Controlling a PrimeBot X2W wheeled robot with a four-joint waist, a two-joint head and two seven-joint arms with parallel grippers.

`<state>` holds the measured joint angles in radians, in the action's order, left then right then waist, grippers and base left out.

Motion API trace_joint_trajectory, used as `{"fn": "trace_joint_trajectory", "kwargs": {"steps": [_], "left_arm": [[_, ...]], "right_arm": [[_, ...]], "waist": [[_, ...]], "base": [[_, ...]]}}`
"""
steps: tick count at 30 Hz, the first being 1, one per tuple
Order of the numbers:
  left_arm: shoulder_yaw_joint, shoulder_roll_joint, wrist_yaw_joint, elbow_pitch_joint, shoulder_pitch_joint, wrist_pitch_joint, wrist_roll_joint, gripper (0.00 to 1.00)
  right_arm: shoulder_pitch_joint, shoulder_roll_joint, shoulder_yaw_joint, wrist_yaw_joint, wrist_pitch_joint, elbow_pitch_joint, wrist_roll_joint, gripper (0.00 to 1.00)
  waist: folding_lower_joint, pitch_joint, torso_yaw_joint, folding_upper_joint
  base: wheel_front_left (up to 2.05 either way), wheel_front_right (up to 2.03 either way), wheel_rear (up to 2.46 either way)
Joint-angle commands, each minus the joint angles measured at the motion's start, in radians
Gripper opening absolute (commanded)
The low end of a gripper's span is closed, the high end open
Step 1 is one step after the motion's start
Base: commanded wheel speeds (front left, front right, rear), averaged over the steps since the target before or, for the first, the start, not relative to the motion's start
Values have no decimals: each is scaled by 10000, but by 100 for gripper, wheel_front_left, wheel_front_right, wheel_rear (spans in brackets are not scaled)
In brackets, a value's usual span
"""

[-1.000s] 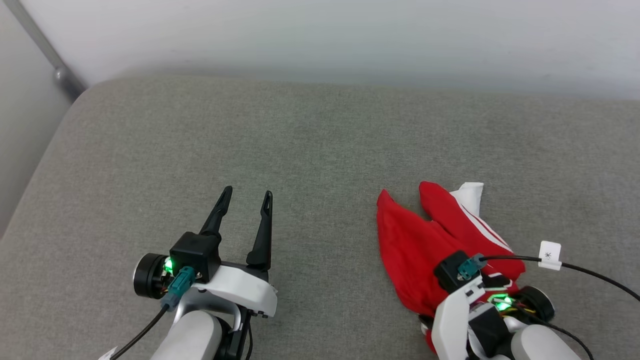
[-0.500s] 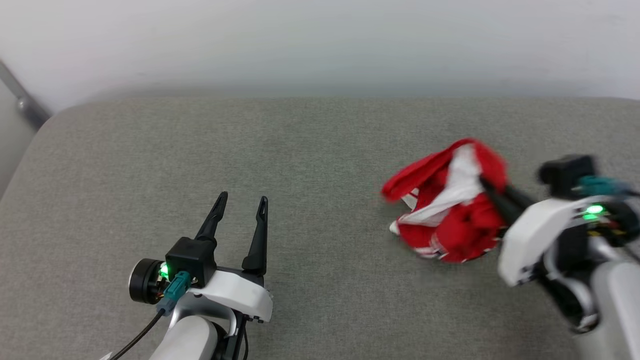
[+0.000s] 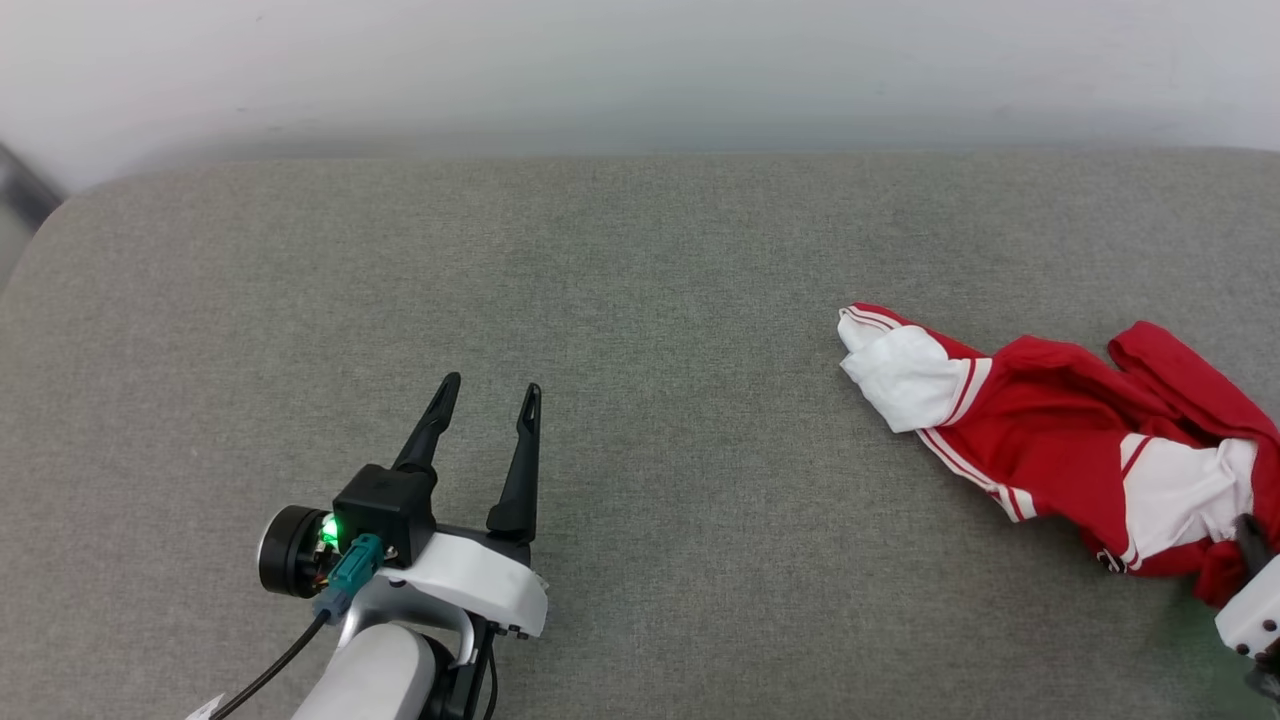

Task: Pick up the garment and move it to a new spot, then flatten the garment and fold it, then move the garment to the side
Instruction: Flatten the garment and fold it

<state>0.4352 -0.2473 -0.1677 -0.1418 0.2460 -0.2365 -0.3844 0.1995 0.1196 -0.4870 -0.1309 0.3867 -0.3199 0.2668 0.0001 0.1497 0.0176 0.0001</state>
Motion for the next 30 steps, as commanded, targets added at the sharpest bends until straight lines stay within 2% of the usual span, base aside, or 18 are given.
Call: {"fn": "trace_joint_trajectory", "kwargs": {"steps": [1,5,11,14,16,20,27,30], "left_arm": [[-22,-67,-42,10,29,-19,-25,100],[-62,-143,-88,-15,-70,-21,-45,100],[-84,-239,-149,-56,-311,55,-135,100],[-86,-310,-177,-58,-436,89,-199,100],[-84,-343,-177,-44,-549,120,-228,100],[-74,-397,-270,40,-702,193,-273,100],[30,-348,-236,188,-582,248,-292,100],[89,-252,-227,233,-457,180,-275,100]], "right_arm": [[6,-78,-15,3,-174,-126,-32,100],[241,-152,14,3,-1369,-417,137,100],[116,28,510,3,-3341,380,-108,100],[-142,6,835,3,-3845,925,-448,100],[-347,-22,1077,3,-3758,1232,-566,100],[-554,100,1666,3,-2709,1662,-677,100],[90,983,3322,3,1415,1972,-128,100],[698,1422,4046,3,2789,1961,137,100]], "waist": [[-1,19,-17,-1],[-1,-29,-100,-1],[-1,-431,-196,-1],[-1,-693,-222,-1],[-1,-870,-244,-1],[-1,-1110,-271,-1],[-1,-1073,20,-1],[-1,-812,253,-1]], "base": [[0,0,0],[0,0,0],[0,0,0],[0,0,0],[0,0,0],[0,0,0],[0,0,0],[0,0,0]]}}
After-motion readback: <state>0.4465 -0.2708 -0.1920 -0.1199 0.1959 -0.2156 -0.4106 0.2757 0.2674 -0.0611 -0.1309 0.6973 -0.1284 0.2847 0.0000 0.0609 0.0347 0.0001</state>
